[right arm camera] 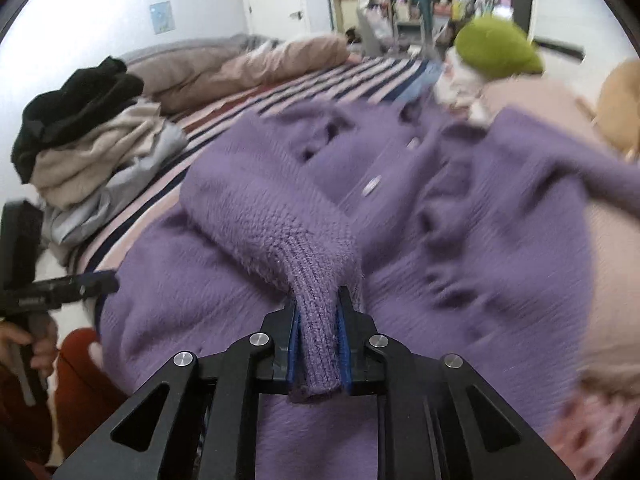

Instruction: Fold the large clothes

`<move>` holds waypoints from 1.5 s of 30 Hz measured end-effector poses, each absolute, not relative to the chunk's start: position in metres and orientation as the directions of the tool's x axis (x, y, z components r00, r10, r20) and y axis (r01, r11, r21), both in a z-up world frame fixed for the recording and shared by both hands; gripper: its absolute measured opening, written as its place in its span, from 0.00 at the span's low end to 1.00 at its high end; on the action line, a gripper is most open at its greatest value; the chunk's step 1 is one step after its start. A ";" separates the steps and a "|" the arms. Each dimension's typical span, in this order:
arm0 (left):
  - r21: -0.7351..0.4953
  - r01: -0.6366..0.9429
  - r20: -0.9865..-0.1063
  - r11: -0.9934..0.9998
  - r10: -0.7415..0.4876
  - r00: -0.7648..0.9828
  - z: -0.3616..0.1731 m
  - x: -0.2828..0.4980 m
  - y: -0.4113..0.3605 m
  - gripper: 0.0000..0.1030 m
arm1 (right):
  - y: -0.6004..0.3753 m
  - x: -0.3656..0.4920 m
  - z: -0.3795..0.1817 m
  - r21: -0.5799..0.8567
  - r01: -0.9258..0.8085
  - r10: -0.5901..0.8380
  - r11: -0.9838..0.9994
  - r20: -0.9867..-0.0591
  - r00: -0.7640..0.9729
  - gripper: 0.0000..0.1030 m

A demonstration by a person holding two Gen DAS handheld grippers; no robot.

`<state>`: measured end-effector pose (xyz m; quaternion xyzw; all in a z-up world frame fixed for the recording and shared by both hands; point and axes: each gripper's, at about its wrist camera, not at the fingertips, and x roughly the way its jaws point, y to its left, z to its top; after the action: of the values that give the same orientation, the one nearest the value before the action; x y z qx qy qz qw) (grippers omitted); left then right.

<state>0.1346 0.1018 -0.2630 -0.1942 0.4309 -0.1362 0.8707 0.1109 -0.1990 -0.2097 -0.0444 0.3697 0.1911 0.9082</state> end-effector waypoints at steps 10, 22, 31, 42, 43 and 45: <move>-0.566 0.191 -0.662 0.802 -0.580 0.474 -0.269 0.139 0.062 0.09 | -0.250 0.107 -0.145 0.037 -0.281 0.244 0.959 -0.613 0.751 0.09; -0.497 0.158 -0.701 0.853 -0.502 0.506 -0.252 0.126 0.076 0.62 | -0.283 0.097 -0.189 0.186 -0.208 0.279 0.960 -0.643 0.713 0.09; -0.371 0.193 -0.715 0.908 -0.413 0.564 -0.233 0.187 0.064 0.63 | -0.298 0.093 -0.130 0.164 -0.227 0.280 0.960 -0.569 0.773 0.09; -0.263 0.112 -0.767 0.958 -0.278 0.579 -0.250 0.273 0.047 0.61 | -0.341 0.080 -0.125 0.260 -0.180 0.294 0.949 -0.514 0.806 0.09; -0.253 0.087 -0.769 0.964 -0.255 0.587 -0.252 0.278 0.050 0.61 | -0.342 0.080 -0.127 0.265 -0.175 0.293 0.948 -0.518 0.803 0.09; -0.262 0.048 -0.769 0.964 -0.238 0.593 -0.257 0.285 0.058 0.56 | -0.344 0.079 -0.132 0.271 -0.161 0.286 0.949 -0.526 0.801 0.09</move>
<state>0.2847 0.0577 -0.2566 -0.1072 0.4438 -0.0809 0.8860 0.0791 -0.3438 -0.1319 0.1069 0.2926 0.1183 0.9429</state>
